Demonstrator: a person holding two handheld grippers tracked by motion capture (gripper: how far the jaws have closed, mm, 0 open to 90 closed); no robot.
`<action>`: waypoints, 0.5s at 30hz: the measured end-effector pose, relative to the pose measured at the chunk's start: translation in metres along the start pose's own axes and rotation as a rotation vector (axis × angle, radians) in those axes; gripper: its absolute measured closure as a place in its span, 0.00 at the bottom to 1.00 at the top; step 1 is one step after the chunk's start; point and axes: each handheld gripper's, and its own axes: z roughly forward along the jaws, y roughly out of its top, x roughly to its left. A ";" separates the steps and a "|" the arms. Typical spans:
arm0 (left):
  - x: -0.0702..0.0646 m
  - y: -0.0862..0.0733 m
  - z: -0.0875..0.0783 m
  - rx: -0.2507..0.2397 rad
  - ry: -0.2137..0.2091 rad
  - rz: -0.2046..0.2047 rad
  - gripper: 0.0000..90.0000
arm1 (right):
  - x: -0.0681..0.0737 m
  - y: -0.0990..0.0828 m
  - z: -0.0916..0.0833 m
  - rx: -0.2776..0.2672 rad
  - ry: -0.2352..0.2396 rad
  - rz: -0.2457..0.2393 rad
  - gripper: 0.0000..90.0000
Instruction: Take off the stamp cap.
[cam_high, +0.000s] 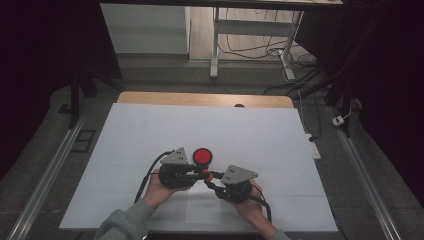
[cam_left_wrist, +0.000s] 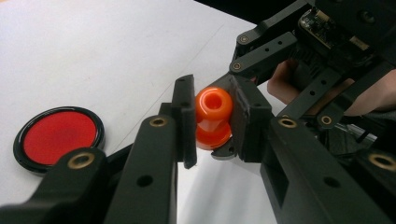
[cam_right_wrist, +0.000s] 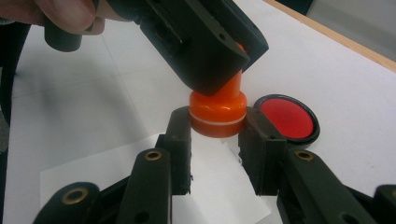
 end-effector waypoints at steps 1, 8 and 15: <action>0.000 0.000 0.000 -0.002 -0.001 0.000 0.81 | 0.000 0.000 0.000 0.000 0.001 0.000 0.72; 0.000 0.000 -0.001 -0.012 -0.003 -0.001 0.81 | 0.000 0.000 -0.001 -0.016 -0.001 0.001 0.72; 0.000 0.000 -0.002 -0.014 -0.009 -0.003 0.81 | 0.000 0.000 -0.001 -0.012 0.007 -0.007 0.72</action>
